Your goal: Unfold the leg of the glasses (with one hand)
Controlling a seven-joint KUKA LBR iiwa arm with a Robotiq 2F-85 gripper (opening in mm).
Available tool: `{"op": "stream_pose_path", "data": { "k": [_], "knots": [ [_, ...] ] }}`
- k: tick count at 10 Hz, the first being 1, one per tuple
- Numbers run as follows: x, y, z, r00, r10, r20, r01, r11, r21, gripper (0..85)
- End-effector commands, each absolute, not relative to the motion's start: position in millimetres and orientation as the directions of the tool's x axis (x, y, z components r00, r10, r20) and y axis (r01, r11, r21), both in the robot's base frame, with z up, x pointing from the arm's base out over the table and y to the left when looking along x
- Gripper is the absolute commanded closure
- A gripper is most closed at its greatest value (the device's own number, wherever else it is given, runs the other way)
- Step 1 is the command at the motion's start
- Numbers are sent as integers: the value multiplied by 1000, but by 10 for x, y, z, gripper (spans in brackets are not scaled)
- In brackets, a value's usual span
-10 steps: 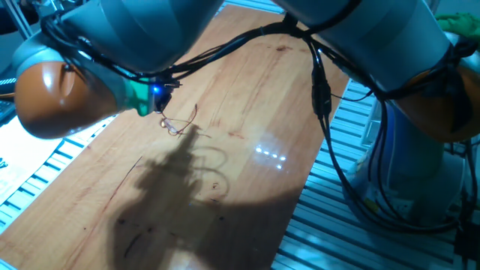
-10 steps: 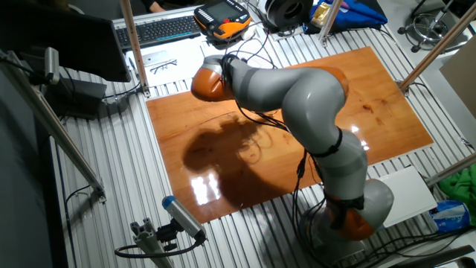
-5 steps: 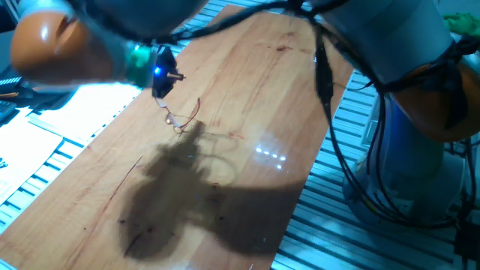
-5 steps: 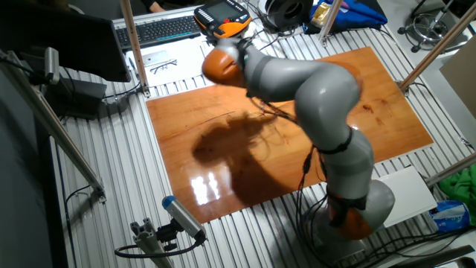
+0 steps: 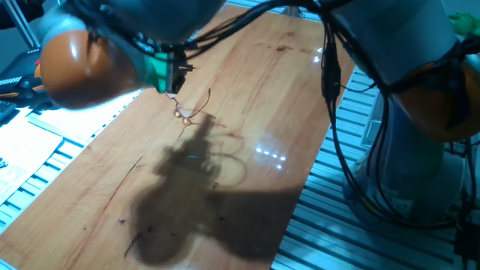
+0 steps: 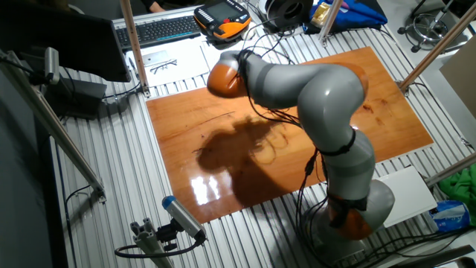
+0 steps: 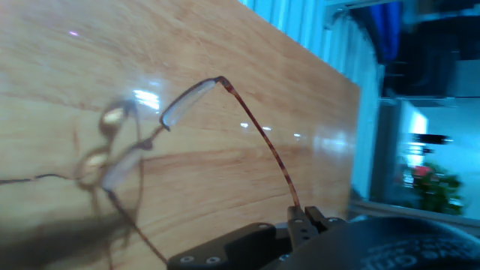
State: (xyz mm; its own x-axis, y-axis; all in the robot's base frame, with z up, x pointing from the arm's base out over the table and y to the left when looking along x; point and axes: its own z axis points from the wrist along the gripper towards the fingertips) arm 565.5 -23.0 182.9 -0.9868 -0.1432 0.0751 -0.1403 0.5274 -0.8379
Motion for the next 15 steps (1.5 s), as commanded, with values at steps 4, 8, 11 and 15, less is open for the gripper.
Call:
{"op": "stream_pose_path", "data": {
  "k": [4, 8, 11, 15],
  "knots": [
    [5728, -191, 1707, -987, -146, 72, -135, 483, -865, 850],
    [5769, -64, 1624, -990, -126, 66, -120, 487, -865, 850],
    [5793, -4, 1641, -991, -114, 66, -114, 487, -866, 850],
    [5820, 175, 1686, -997, -46, 68, -82, 524, -848, 850]
  ]
}}
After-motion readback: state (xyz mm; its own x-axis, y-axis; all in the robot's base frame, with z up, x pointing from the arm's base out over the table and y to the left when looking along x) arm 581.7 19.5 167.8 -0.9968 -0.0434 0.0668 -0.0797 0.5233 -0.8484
